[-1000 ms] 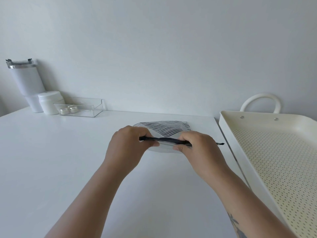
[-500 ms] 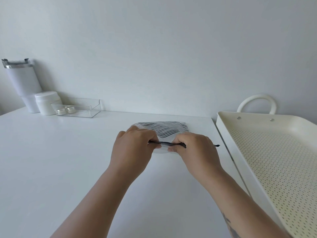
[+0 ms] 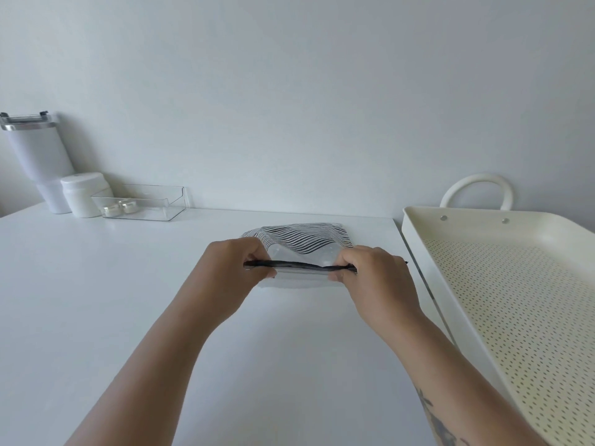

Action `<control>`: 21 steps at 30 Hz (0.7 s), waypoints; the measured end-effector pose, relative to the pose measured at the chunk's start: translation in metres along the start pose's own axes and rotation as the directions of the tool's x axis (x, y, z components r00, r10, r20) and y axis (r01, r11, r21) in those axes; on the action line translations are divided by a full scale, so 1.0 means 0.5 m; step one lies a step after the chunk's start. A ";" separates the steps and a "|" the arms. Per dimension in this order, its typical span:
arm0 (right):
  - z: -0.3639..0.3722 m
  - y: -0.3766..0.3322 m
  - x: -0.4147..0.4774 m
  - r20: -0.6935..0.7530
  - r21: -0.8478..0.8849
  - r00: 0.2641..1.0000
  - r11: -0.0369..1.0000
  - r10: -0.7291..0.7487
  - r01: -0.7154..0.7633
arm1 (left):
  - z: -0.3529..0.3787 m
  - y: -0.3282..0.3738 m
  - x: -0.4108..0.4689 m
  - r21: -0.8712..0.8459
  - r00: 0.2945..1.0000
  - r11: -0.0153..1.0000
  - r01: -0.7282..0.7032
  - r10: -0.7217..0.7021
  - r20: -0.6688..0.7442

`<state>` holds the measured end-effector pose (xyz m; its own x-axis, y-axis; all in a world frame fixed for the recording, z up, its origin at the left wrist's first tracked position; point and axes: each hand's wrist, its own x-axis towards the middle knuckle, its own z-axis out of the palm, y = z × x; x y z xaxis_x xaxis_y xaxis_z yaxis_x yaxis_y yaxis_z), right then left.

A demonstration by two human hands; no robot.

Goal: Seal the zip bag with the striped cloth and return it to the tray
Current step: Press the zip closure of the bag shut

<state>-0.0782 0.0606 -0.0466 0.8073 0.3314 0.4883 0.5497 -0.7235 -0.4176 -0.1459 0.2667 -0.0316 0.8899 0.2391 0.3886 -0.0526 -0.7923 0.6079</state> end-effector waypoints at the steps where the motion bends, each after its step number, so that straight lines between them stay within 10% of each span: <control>1: -0.001 0.002 -0.001 0.013 -0.020 1.000 1.000 -0.018 0.019 | 0.002 0.001 0.000 0.002 1.000 1.000 -0.004 0.004 -0.015; 21: 0.003 0.011 0.001 0.032 -0.082 0.998 0.995 -0.060 0.062 | 0.055 0.014 -0.010 0.002 0.988 0.990 -0.139 0.138 0.073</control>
<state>-0.0745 0.0580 -0.0498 0.7796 0.3933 0.4874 0.5793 -0.7487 -0.3223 -0.1380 0.2445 -0.0486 0.9047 0.0859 0.4173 -0.1745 -0.8189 0.5468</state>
